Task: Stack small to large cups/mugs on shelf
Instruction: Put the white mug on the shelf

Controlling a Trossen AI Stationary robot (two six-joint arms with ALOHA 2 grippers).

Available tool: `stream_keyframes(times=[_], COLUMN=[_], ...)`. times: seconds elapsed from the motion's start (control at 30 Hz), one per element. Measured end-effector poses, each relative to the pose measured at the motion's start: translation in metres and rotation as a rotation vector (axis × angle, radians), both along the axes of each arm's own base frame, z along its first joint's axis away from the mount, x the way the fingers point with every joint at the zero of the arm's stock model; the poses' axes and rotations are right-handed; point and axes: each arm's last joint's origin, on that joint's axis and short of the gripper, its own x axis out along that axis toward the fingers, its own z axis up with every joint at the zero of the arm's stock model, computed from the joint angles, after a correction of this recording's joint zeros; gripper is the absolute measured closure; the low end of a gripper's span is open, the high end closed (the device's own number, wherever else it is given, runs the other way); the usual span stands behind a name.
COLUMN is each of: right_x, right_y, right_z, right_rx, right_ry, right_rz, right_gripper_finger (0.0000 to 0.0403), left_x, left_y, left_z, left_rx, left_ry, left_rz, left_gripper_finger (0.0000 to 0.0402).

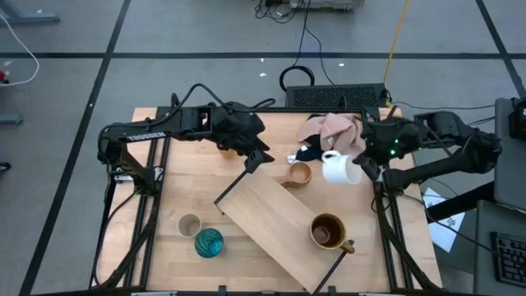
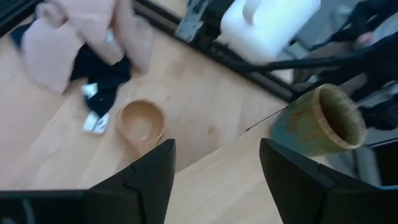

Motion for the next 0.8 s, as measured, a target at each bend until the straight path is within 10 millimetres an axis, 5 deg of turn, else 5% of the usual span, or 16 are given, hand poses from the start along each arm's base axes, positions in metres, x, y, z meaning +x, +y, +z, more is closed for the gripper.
stream_keyframes(times=[0.47, 0.8], right_x=[0.064, 0.093], right_y=[0.004, -0.005], right_z=[0.010, 0.022], right_rx=[0.268, 0.472], right_ry=[-0.215, -0.392], right_rz=[0.248, 0.344], right_gripper_finger=[0.0403, 0.0403], left_x=[-0.007, -0.005], left_y=[-0.004, -0.016], left_z=[0.033, 0.048], left_rx=[-0.075, -0.298], left_ry=[-0.247, -0.348], left_rz=[-0.069, -0.230], left_gripper_finger=[0.0167, 0.0167])
